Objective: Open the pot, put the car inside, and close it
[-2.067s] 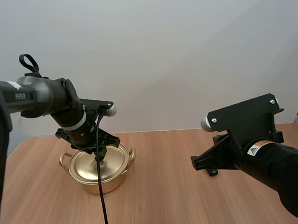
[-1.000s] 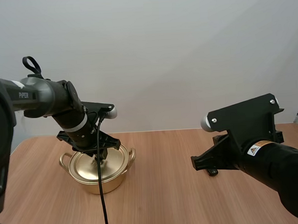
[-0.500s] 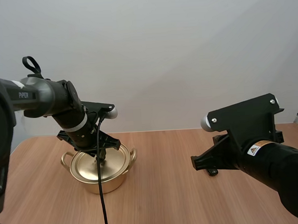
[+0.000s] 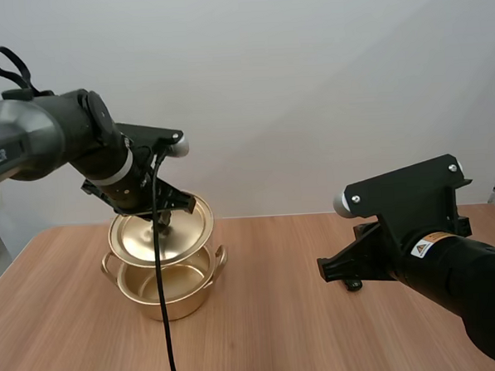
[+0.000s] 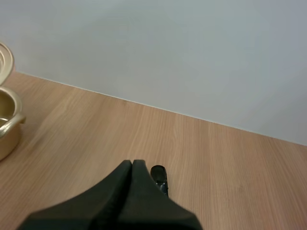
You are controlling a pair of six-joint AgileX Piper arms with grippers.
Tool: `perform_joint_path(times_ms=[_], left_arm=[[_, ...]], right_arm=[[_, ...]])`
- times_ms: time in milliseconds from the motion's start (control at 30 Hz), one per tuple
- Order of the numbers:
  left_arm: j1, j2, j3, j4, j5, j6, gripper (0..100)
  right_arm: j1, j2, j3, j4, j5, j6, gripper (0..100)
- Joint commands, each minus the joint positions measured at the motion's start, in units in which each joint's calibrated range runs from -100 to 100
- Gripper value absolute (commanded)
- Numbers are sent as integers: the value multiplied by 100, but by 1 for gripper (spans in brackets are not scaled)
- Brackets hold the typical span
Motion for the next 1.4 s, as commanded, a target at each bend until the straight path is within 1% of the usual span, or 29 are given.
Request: perform_joint_path(times_ms=[0,300,500,867,1000,1367], left_arm=[[-1,-422,-115,-76,-8,-4,0],[-1,-1622,-245,-162,12,-14,0],[-1,-2487,-245,-500,-39,-14,0],[-1,-4060,-245,-526,-104,-14,0],[-1,-4272,-245,-526,-88,-14,0],[-1,-4273,-245,-526,-31,-119,0]], right_arm=[[-5,-2,8,4,2,-1,0],[-5,-2,8,4,2,-1,0],[-3,-2,8,-31,2,-1,0],[-3,-2,8,-31,2,-1,0],[-3,-2,8,-31,2,-1,0],[-22,91,8,26,-202,-1,0]])
